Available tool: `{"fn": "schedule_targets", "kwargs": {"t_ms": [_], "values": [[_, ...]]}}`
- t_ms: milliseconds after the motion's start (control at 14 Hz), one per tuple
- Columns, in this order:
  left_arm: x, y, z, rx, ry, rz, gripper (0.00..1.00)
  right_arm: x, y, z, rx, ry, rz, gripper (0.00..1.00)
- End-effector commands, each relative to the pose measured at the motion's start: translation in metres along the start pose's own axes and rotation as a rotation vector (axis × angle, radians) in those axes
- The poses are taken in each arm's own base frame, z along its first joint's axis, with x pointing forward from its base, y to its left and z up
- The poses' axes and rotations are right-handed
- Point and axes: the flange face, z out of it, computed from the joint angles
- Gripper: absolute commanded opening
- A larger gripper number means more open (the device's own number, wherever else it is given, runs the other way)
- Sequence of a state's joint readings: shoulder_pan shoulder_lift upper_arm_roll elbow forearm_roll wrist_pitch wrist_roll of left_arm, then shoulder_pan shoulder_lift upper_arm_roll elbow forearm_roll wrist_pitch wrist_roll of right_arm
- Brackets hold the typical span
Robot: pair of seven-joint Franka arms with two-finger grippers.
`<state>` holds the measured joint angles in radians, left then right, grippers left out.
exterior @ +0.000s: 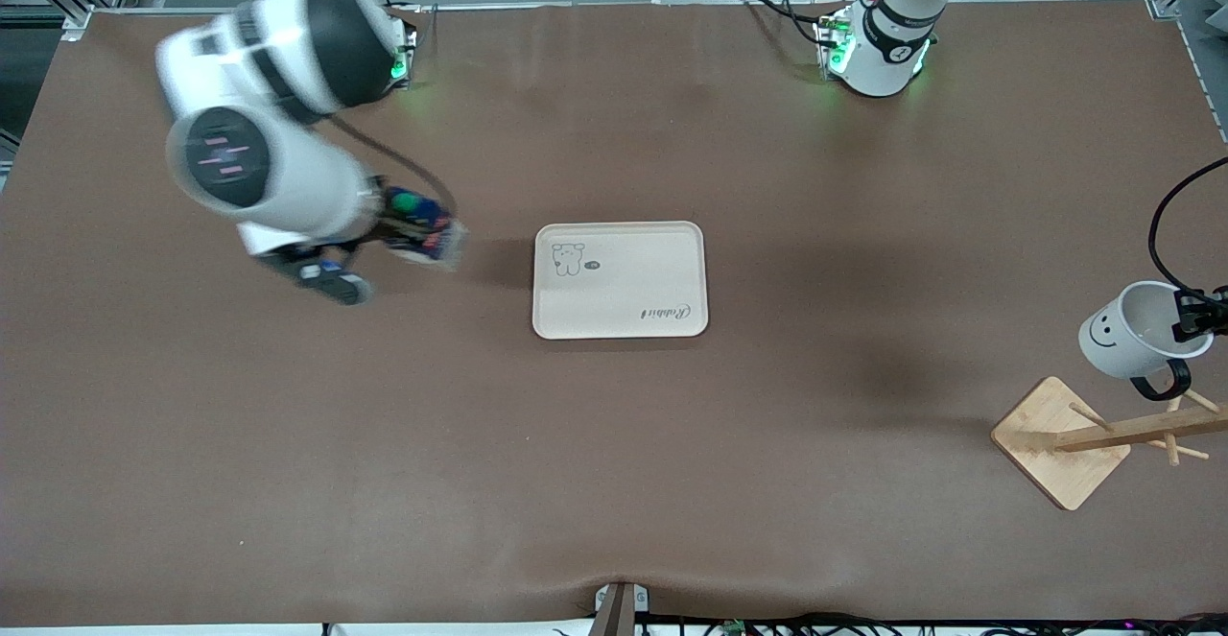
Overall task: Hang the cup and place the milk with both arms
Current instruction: 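Hang the mug handle on the stand peg while the right gripper moves milk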
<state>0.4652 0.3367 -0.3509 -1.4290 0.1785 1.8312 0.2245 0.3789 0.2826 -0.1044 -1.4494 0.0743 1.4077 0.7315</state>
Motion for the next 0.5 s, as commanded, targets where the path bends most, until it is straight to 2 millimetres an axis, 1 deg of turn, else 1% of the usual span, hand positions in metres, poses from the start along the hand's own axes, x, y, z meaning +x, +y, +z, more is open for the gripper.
{"fn": "schedule_targets", "kwargs": {"t_ms": [0, 71, 143, 214, 357, 429], "values": [[0.008, -0.005, -0.003, -0.039, 0.036, 0.007, 0.0, 0.054, 0.087, 0.016, -0.008, -0.038, -0.069, 0.0], [0.007, -0.01, -0.001, -0.04, 0.037, -0.001, 0.0, 0.073, 0.114, 0.019, 0.012, -0.04, -0.106, 0.0], [0.005, -0.018, 0.0, -0.039, 0.04, -0.015, 0.0, 0.091, 0.141, 0.034, 0.024, -0.061, -0.124, 0.0], [0.003, -0.025, 0.007, -0.05, 0.035, -0.025, 0.0, 0.106, 0.171, 0.053, 0.043, -0.076, -0.154, 0.0], [-0.001, -0.04, 0.011, -0.071, 0.041, -0.054, 0.0, 0.126, 0.218, 0.093, 0.089, -0.054, -0.252, 0.0], [-0.001, -0.042, 0.013, -0.08, 0.042, -0.061, 0.0, 0.127, 0.229, 0.111, 0.099, -0.049, -0.265, 0.0]]}}
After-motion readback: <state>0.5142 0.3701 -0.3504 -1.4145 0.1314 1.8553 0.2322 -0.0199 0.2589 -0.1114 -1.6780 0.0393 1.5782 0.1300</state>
